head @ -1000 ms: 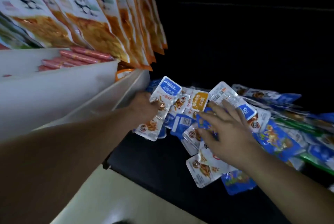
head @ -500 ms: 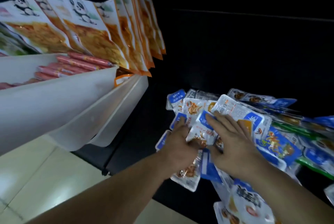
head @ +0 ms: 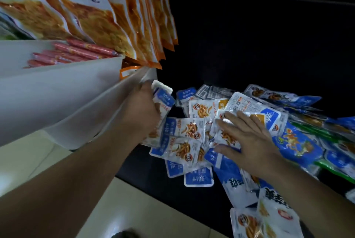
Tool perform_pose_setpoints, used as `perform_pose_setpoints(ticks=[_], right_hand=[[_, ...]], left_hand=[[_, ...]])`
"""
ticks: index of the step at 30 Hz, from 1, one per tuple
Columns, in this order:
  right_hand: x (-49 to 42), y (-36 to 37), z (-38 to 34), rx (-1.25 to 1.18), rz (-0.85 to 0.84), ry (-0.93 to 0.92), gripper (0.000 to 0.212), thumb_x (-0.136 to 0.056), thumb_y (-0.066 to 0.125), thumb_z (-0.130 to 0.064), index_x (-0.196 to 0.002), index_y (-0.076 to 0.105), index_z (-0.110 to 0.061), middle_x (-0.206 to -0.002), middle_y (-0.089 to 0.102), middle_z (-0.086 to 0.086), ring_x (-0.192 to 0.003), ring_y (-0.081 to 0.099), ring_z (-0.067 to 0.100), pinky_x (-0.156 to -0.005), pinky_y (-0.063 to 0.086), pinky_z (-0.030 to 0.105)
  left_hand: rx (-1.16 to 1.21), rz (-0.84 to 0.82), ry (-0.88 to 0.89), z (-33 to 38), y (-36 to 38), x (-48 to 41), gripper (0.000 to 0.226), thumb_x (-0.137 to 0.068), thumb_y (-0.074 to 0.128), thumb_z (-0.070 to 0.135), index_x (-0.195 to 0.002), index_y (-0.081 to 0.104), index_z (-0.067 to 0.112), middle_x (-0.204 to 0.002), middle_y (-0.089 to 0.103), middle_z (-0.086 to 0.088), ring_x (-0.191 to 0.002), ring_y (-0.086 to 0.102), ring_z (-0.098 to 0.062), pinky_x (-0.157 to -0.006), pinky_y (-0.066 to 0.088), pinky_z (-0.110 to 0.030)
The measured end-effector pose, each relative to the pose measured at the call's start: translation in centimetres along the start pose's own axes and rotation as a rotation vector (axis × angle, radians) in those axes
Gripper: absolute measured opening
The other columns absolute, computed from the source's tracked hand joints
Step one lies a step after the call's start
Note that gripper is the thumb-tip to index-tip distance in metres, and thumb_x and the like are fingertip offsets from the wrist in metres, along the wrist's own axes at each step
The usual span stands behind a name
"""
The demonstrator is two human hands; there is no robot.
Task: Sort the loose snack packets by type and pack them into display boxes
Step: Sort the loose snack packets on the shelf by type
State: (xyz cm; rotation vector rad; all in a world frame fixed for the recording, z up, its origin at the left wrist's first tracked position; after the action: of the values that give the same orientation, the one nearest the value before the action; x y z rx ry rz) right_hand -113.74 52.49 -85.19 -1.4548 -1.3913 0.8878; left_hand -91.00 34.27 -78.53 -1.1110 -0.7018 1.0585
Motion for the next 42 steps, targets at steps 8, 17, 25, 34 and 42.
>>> perform_pose_setpoints(ticks=[8, 17, 25, 34, 42], right_hand=[[1.2, -2.6, -3.4, 0.09, 0.408, -0.012, 0.04, -0.1, 0.058, -0.047, -0.131, 0.069, -0.024, -0.155, 0.048, 0.013, -0.15, 0.033, 0.041, -0.119, 0.024, 0.068], [3.4, 2.6, -3.3, 0.077, -0.019, -0.006, 0.075, -0.088, 0.027, -0.083, -0.153, 0.039, -0.047, -0.168, 0.026, -0.009, -0.158, 0.012, 0.03, -0.12, 0.021, 0.068], [3.3, 1.3, -1.4, -0.001, 0.016, -0.065, 0.061, -0.09, 0.039, -0.069, -0.145, 0.051, -0.046, -0.165, 0.027, -0.022, -0.159, 0.008, 0.012, -0.125, 0.021, 0.056], [2.9, 1.5, -1.1, -0.017, -0.039, -0.035, 0.079, -0.086, 0.036, -0.079, -0.156, 0.033, -0.042, -0.165, 0.023, -0.024, -0.158, 0.004, 0.007, -0.128, 0.013, 0.05], [2.6, 0.1, -2.1, -0.03, -0.128, -0.011, 0.085, -0.083, 0.036, -0.086, -0.158, 0.022, -0.046, -0.164, 0.002, -0.029, -0.155, -0.014, 0.002, -0.13, 0.0, 0.044]], left_hand=[[-0.218, -0.534, 0.351, 2.3, 5.8, 11.2, 0.084, -0.095, 0.038, 0.074, -0.162, -0.004, 0.044, -0.17, -0.024, 0.006, -0.157, -0.023, -0.03, -0.129, 0.001, -0.053], [-0.258, -0.211, 0.379, -1.9, 5.5, 11.1, 0.059, -0.094, 0.048, 0.048, -0.143, 0.058, 0.017, -0.155, 0.05, -0.008, -0.143, 0.042, -0.035, -0.11, 0.043, -0.059], [-0.063, -0.101, 0.377, -0.6, 4.0, 12.0, 0.078, -0.075, 0.053, 0.025, -0.152, 0.047, 0.019, -0.167, 0.03, -0.009, -0.153, 0.022, -0.039, -0.122, 0.016, -0.055], [-0.393, -0.137, 0.376, 0.0, 6.7, 11.5, 0.076, -0.096, 0.038, 0.062, -0.147, 0.054, 0.007, -0.155, 0.049, -0.016, -0.154, 0.026, -0.041, -0.123, 0.018, -0.065], [-0.121, -0.15, 0.531, 5.4, 7.8, 14.0, 0.066, -0.1, 0.04, 0.058, -0.156, 0.043, 0.021, -0.169, 0.028, -0.01, -0.157, 0.018, -0.039, -0.125, 0.019, -0.061]])
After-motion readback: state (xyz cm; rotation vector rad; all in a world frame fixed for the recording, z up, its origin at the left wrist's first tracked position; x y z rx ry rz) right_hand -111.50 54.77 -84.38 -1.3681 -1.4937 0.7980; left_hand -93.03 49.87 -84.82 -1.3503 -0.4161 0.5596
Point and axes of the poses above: each hand's wrist, its own x-axis away from the middle knuckle, its own y-axis out of the palm, z = x × y, the point moved 4 cm from there along -x, towards the middle knuckle
